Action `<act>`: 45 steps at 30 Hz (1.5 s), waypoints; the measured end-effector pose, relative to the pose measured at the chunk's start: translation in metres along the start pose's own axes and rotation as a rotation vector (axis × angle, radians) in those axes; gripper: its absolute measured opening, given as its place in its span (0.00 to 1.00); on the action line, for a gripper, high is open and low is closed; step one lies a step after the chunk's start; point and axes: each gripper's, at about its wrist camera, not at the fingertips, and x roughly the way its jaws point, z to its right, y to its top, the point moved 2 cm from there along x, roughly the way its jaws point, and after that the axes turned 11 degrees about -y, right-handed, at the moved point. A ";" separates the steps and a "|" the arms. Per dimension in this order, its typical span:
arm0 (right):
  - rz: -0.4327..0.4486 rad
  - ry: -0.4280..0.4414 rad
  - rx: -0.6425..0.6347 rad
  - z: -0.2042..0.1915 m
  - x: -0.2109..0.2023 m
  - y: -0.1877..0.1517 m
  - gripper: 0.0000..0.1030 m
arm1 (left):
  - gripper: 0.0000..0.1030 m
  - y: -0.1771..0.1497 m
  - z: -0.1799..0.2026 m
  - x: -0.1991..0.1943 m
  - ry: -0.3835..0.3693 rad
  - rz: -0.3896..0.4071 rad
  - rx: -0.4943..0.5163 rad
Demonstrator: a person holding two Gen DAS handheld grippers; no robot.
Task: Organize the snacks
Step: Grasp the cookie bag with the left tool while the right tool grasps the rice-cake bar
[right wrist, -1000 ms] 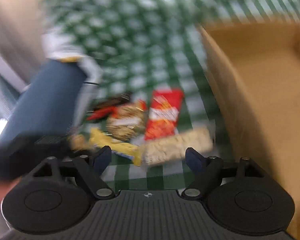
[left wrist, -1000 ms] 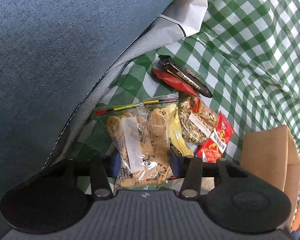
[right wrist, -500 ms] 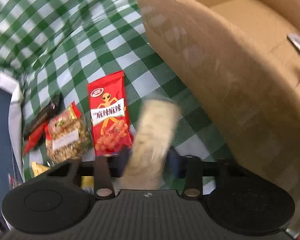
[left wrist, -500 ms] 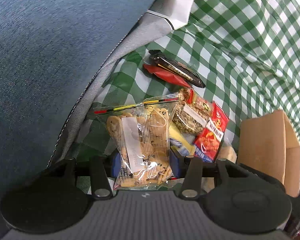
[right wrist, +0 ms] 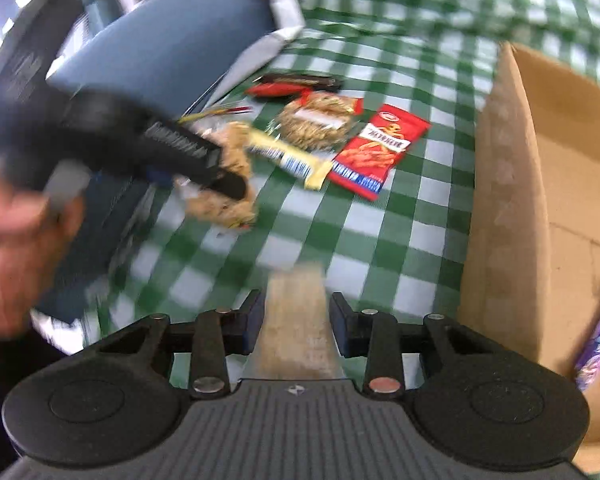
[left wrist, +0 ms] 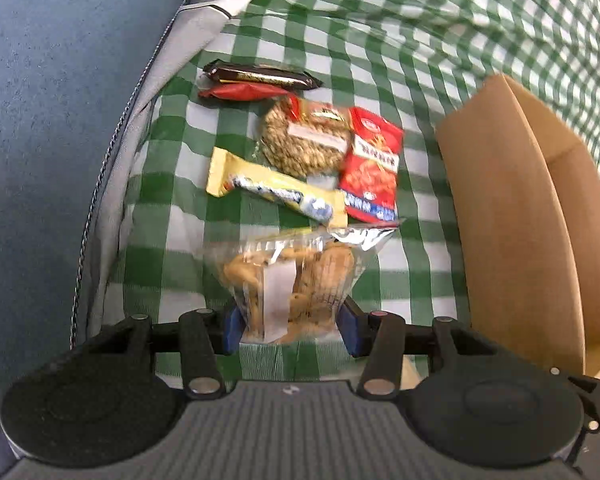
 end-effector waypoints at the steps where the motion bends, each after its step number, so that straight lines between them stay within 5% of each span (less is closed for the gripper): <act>1: 0.012 -0.007 -0.004 0.000 0.001 -0.009 0.36 | 0.51 -0.002 0.003 0.000 0.000 -0.005 0.015; 7: -0.011 -0.003 0.056 0.009 0.027 -0.038 0.38 | 0.51 -0.004 0.019 0.020 0.072 -0.027 0.115; 12: 0.005 0.024 0.014 0.009 0.018 -0.039 0.61 | 0.61 0.003 0.028 0.036 0.110 -0.027 0.142; 14: -0.014 0.038 -0.012 0.004 0.018 -0.040 0.63 | 0.68 0.004 0.030 0.042 0.114 -0.041 0.133; 19: -0.089 0.014 -0.102 -0.008 0.036 -0.053 0.61 | 0.74 0.006 0.033 0.056 0.168 -0.065 0.141; 20: -0.094 0.010 -0.110 -0.010 0.039 -0.055 0.55 | 0.74 0.007 0.032 0.058 0.171 -0.068 0.137; 21: -0.093 0.008 -0.112 -0.009 0.040 -0.056 0.38 | 0.74 0.008 0.031 0.059 0.169 -0.074 0.129; 22: -0.082 0.001 -0.112 -0.010 0.041 -0.056 0.37 | 0.74 0.009 0.031 0.061 0.167 -0.079 0.122; 26: -0.032 -0.013 -0.037 0.002 0.035 -0.049 0.37 | 0.72 0.008 0.030 0.068 0.176 -0.096 0.122; 30: -0.028 -0.065 0.021 0.014 0.038 -0.046 0.37 | 0.52 0.006 0.037 0.067 0.207 -0.082 0.176; 36: -0.068 -0.061 0.029 0.013 0.049 -0.049 0.39 | 0.52 -0.003 0.050 0.056 0.088 -0.102 0.229; 39: -0.073 -0.060 0.036 0.013 0.051 -0.048 0.40 | 0.54 -0.012 0.049 0.067 0.131 -0.172 0.250; 45: -0.067 -0.065 0.026 0.012 0.052 -0.048 0.40 | 0.56 -0.012 0.053 0.070 0.134 -0.175 0.254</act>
